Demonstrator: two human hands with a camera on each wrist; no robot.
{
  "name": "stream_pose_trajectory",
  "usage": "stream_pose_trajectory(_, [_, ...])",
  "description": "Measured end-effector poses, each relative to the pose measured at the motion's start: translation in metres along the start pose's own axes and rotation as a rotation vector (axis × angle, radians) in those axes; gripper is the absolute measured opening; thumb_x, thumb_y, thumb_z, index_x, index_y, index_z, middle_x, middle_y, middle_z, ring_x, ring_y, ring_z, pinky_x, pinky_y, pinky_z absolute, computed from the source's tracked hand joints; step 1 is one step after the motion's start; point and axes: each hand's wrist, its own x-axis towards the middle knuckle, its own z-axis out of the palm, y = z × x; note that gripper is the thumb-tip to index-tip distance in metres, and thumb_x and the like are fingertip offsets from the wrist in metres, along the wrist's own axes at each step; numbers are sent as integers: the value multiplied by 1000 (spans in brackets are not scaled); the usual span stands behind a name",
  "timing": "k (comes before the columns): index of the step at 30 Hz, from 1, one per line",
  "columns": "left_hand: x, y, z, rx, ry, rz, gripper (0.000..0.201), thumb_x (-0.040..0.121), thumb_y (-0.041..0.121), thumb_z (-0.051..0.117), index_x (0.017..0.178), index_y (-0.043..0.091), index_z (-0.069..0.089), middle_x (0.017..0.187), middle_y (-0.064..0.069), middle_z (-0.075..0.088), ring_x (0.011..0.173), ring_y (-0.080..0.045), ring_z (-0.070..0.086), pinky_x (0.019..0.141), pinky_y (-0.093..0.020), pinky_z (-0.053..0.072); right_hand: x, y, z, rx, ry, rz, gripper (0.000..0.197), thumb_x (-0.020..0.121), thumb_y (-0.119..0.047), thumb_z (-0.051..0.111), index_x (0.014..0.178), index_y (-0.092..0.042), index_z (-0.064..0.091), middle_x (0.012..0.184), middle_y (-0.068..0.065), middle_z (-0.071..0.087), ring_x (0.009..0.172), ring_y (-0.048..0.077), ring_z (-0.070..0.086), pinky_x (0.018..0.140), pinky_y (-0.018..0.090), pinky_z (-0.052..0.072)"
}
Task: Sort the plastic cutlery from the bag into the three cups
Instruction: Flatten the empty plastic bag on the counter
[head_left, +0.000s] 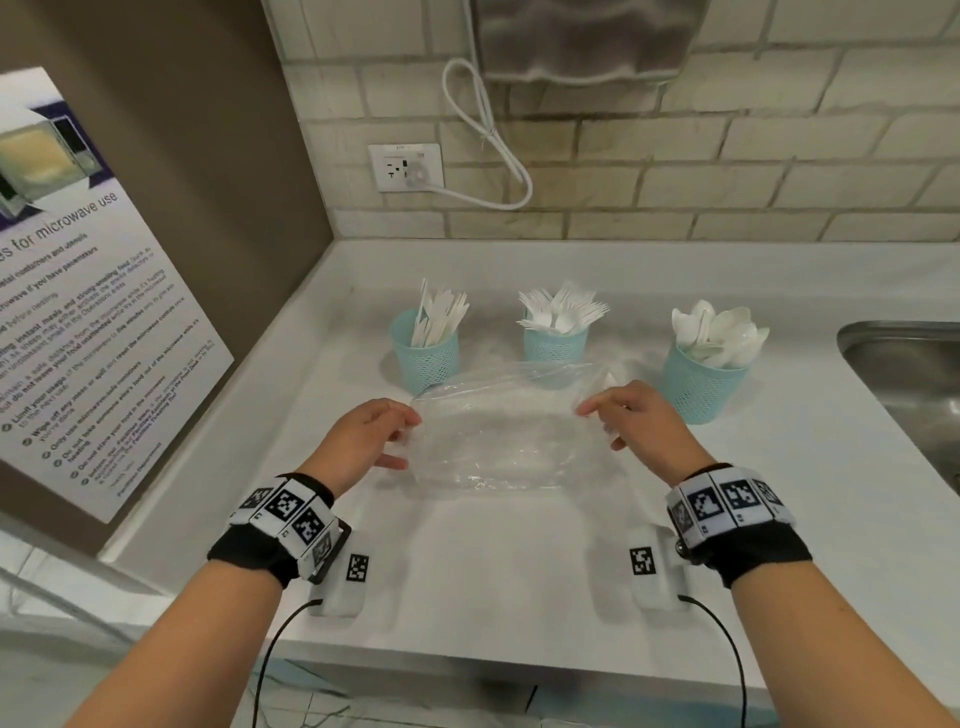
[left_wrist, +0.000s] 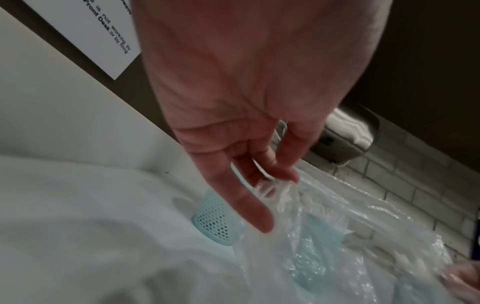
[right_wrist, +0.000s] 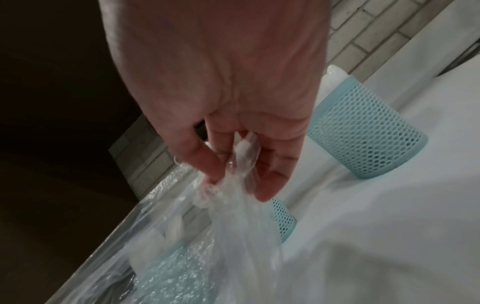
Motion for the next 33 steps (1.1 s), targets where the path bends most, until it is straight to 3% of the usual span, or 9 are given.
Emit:
stream_pose_trajectory(6, [-2, -8, -11, 343, 57, 112, 22, 74, 8, 75, 77, 24, 60, 84, 2, 62, 62, -17, 59, 62, -32, 52, -7, 7, 4, -30, 209, -7, 40, 74, 10, 60, 81, -25, 41, 67, 1, 45, 62, 21, 48, 66, 42, 50])
stream_pose_trajectory(12, [-4, -13, -23, 592, 443, 205, 16, 85, 2, 48, 94, 15, 47, 83, -5, 57, 71, -29, 55, 64, -36, 42, -16, 20, -4, -146, 482, 84, 22, 78, 4, 54, 90, -9, 42, 68, 7, 47, 65, 28, 45, 56, 31, 33])
stream_pose_trajectory(15, [-6, -16, -19, 576, 407, 200, 24, 92, 9, 41, 113, 19, 38, 91, -7, 56, 69, -31, 56, 65, -39, 45, -19, 23, 4, -153, 411, 93, 22, 86, -4, 47, 105, -16, 45, 92, 15, 53, 70, 33, 52, 66, 37, 44])
stream_pose_trajectory(17, [-6, -20, -20, 447, 284, 182, 36, 91, 6, 39, 119, 30, 35, 85, -8, 63, 68, -32, 62, 71, -45, 53, -23, 18, 5, -116, 284, 108, 31, 88, -8, 42, 110, -29, 48, 87, 18, 58, 67, 35, 60, 66, 41, 54])
stream_pose_trajectory(21, [-10, -17, -21, 207, 55, 193, 65, 87, -6, 37, 120, 48, 48, 106, -9, 66, 86, -19, 66, 87, -37, 50, -28, -1, 3, 127, 181, 121, 46, 90, -1, 40, 123, -29, 58, 88, 14, 66, 63, 24, 62, 54, 24, 56])
stream_pose_trajectory(24, [-17, -10, -21, 43, -56, 146, 43, 83, 33, 61, 122, 48, 54, 125, 5, 59, 103, -10, 63, 95, -31, 47, -30, -10, 2, 246, 122, 108, 37, 90, -17, 53, 125, -28, 59, 104, 11, 67, 82, 27, 66, 71, 36, 59])
stream_pose_trajectory(27, [-17, -8, -23, -90, -42, 97, 73, 67, 76, 56, 126, 33, 56, 128, 7, 59, 109, -12, 63, 98, -33, 47, -33, -15, -1, 401, 126, 147, 53, 87, -61, 45, 120, -23, 63, 108, 4, 68, 84, 23, 66, 69, 36, 59])
stream_pose_trajectory(29, [-16, -7, -23, -143, -3, 108, 61, 80, 65, 56, 126, 26, 56, 134, 2, 53, 106, -18, 64, 91, -30, 52, -33, -16, 0, 453, 204, 158, 57, 88, -63, 42, 114, -18, 67, 100, 7, 69, 74, 22, 66, 57, 24, 56])
stream_pose_trajectory(33, [-14, -17, -28, 10, 45, 148, 67, 79, 14, 74, 139, 23, 46, 137, 4, 33, 94, -12, 54, 60, -14, 54, -33, -7, 2, 378, 281, 96, 33, 83, -6, 67, 114, -17, 67, 104, 9, 66, 49, 12, 50, 45, 16, 46])
